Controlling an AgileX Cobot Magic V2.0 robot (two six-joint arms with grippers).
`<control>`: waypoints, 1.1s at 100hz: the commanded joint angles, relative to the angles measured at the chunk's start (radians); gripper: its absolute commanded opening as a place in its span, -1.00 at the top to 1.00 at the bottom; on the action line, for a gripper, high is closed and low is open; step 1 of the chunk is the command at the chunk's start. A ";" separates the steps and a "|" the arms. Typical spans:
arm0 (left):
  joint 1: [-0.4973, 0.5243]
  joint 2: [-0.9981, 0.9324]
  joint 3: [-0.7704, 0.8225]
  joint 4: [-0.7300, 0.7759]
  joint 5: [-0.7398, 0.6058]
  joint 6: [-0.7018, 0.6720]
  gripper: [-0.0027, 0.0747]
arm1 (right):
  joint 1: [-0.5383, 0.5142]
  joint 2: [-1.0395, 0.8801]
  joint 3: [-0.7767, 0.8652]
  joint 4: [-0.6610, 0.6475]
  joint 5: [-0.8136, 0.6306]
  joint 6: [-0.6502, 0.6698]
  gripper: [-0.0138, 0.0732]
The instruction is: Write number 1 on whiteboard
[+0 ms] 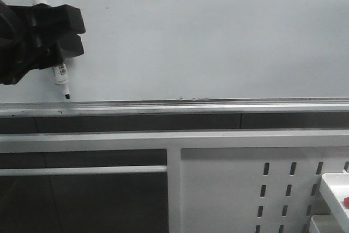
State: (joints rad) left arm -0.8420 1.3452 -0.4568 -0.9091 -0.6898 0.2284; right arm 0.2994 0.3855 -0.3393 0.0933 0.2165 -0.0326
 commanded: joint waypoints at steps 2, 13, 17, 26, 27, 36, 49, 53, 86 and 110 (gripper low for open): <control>0.025 0.005 -0.046 0.031 -0.020 -0.010 -0.10 | 0.003 0.014 -0.037 -0.006 -0.077 -0.013 -0.10; 0.044 0.024 -0.055 0.031 0.001 -0.010 -0.10 | 0.003 0.014 -0.037 -0.006 -0.077 -0.013 -0.10; 0.044 0.029 -0.055 0.031 0.001 -0.012 -0.10 | 0.003 0.014 -0.037 -0.006 -0.077 -0.013 -0.10; 0.045 0.040 -0.055 0.031 0.001 -0.034 -0.10 | 0.003 0.014 -0.037 -0.006 -0.077 -0.013 -0.10; 0.045 0.044 -0.055 0.031 0.001 -0.037 -0.10 | 0.003 0.014 -0.037 -0.006 -0.077 -0.013 -0.10; 0.045 0.066 -0.055 0.055 -0.001 -0.062 -0.10 | 0.003 0.014 -0.037 -0.006 -0.077 -0.013 -0.10; 0.045 0.100 -0.066 0.070 0.001 -0.062 -0.10 | 0.003 0.014 -0.037 -0.006 -0.077 -0.013 -0.10; 0.045 0.108 -0.070 0.070 -0.005 -0.062 -0.10 | 0.003 0.014 -0.037 -0.006 -0.077 -0.013 -0.10; 0.120 0.114 -0.077 0.072 -0.033 -0.062 -0.10 | 0.003 0.014 -0.037 -0.006 -0.077 -0.013 -0.10; 0.144 0.114 -0.120 0.108 -0.004 -0.062 -0.10 | 0.003 0.014 -0.037 -0.006 -0.077 -0.013 -0.10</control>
State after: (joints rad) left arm -0.7155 1.4805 -0.5154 -0.8642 -0.5536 0.1626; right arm 0.3023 0.3855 -0.3393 0.0933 0.2165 -0.0343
